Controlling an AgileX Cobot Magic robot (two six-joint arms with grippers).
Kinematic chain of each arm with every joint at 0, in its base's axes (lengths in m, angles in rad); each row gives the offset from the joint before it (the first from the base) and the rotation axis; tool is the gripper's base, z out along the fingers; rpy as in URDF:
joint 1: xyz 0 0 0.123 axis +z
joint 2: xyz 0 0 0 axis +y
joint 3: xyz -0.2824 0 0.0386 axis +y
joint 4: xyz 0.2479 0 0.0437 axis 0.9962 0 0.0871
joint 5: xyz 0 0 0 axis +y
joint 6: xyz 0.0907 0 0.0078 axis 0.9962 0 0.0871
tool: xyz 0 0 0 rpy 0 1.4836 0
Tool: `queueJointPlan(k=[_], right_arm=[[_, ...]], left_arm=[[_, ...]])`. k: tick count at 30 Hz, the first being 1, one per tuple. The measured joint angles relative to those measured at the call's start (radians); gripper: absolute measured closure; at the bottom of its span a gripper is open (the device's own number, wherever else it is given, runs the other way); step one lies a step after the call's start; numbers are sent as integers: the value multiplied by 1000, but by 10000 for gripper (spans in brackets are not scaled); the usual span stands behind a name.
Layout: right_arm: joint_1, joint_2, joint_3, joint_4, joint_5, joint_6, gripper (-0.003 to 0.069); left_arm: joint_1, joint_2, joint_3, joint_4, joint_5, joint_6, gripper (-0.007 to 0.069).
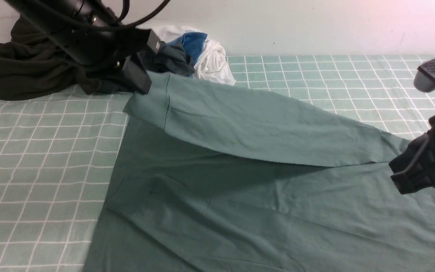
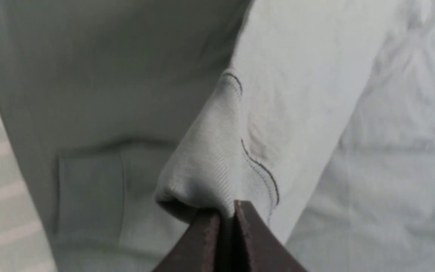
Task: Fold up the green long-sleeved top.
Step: Use the left arm to drag and drop the cuff onto the cuff closest to the left arm
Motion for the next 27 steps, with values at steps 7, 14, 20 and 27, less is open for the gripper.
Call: queueJointPlan(k=[7,14,20,27], right_arm=[[25,-23,4,8,4,-5,673],[107,-23,48,9,8,-5,673],[120,-23,48,13,84,-5,673],[120,-23,48,68,205,-5,673]], left_arm=[[0,-180,424,3,-177,-2,608],[0,-210,702,4,-341,29,605],[0,-210,794,27,-426,86,534],[0,-216,803,145,-373,98,300]])
